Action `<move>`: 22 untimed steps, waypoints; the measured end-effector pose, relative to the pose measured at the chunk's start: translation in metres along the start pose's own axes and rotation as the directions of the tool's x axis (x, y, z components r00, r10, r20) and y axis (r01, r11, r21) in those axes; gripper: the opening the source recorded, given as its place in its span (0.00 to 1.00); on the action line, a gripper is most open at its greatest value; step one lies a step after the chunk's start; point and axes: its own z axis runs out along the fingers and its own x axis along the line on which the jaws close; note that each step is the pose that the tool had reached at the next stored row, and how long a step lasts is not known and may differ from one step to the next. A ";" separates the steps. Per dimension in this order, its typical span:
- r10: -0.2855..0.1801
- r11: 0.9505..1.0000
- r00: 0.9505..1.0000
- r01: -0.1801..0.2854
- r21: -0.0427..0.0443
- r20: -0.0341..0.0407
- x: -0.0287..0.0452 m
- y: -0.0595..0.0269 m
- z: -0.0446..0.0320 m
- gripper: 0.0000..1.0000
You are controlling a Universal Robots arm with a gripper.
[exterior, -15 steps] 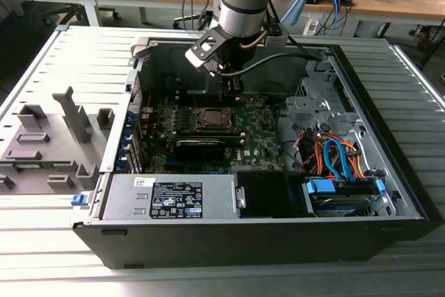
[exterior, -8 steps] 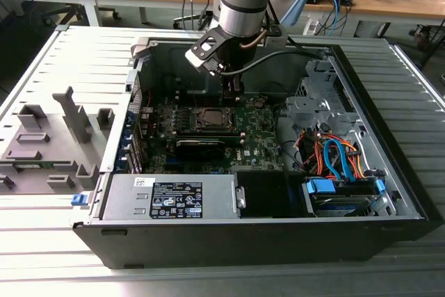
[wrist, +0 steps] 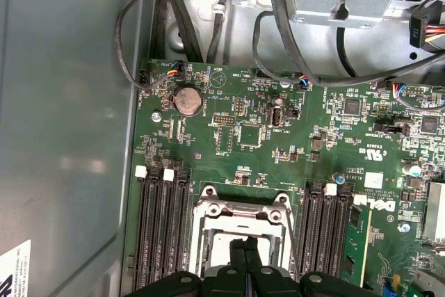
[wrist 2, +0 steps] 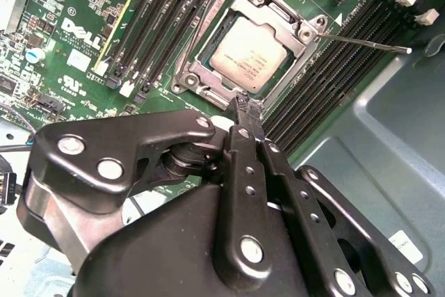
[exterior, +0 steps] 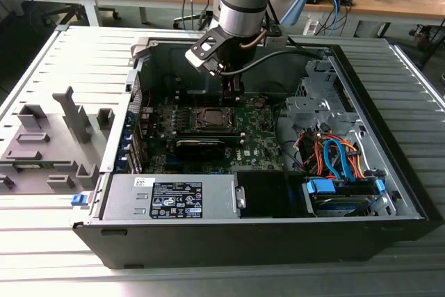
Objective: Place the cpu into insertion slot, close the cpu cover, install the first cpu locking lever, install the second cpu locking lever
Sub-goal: 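Install the first cpu locking lever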
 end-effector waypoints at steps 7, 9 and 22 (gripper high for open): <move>-0.019 1.000 1.000 0.019 0.000 0.001 0.0000 0.0000 0.0000 0.11; -0.031 1.000 1.000 0.031 0.000 0.002 0.0000 0.0000 0.0000 0.11; -0.109 0.994 0.994 0.109 0.002 0.005 0.0000 0.0000 0.0000 0.11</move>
